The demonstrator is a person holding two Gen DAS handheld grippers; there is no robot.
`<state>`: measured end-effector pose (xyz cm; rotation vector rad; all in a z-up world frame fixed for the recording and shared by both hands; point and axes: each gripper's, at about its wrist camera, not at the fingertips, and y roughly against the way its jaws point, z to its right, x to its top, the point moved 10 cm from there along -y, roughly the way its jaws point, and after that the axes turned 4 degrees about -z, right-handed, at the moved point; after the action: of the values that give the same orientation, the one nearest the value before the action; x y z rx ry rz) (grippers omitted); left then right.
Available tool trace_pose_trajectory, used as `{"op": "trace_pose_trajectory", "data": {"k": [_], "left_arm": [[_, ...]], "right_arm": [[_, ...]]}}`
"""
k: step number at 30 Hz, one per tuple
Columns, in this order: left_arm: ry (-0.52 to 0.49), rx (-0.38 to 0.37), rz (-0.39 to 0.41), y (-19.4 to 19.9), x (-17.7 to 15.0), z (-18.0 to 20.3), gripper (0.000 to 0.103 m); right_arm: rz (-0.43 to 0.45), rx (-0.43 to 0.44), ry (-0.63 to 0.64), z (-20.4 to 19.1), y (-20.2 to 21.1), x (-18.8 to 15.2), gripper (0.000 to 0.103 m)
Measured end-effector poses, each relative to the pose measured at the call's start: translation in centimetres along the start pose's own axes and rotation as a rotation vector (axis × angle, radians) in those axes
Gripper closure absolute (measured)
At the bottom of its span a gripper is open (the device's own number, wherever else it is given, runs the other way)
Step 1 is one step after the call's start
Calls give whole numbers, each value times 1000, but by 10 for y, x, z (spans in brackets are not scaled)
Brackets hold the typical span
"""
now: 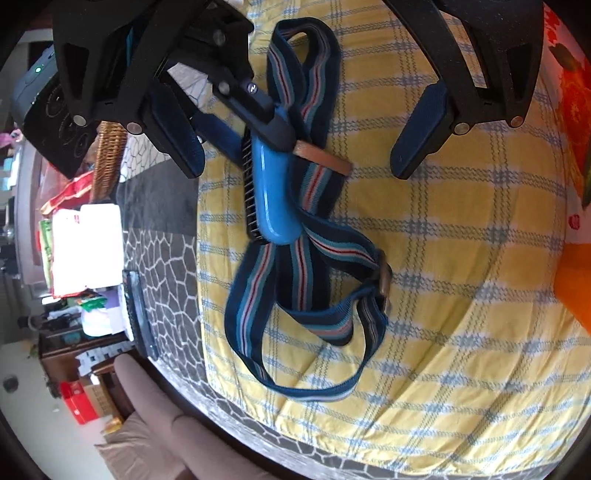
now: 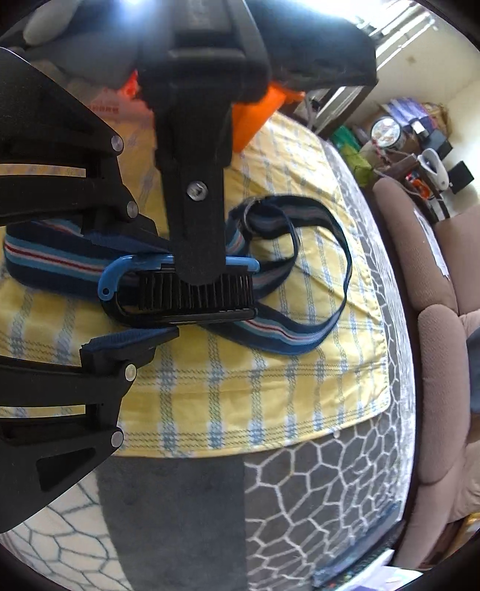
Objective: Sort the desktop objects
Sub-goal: 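Close the right tool on the blue comb attached to the strap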
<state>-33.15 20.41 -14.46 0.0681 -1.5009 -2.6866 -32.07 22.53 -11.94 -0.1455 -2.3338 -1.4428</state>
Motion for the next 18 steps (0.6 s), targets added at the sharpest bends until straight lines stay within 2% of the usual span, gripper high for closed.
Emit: {"op": "trace_pose_trajectory", "data": {"k": [4,6,7,9,10,12,18], "left_arm": [[-5,-9,-14,-2,-8,3,11],[-8,-13,-21,-2,-12,5,27],[-14,-12,-25,-3,-15,6,32],[-24,-7,-33,-2,-21,7,49],[-25,-17,-38,-1,-25,8,52],[-26,-33,-33,4,-31,11,66],[-15,-86,-29,27,-47,18,67]], "right_arm": [[3,106,-63,-6,8,-8,65],[6,134,-77,-10,15,-11,65],[6,142,-75,-12,17,-12,65],[3,142,-63,-17,22,-17,65],[0,137,-55,-19,25,-19,65],[-3,125,-37,-24,31,-20,65],[-4,104,-3,-42,51,-28,65]]}}
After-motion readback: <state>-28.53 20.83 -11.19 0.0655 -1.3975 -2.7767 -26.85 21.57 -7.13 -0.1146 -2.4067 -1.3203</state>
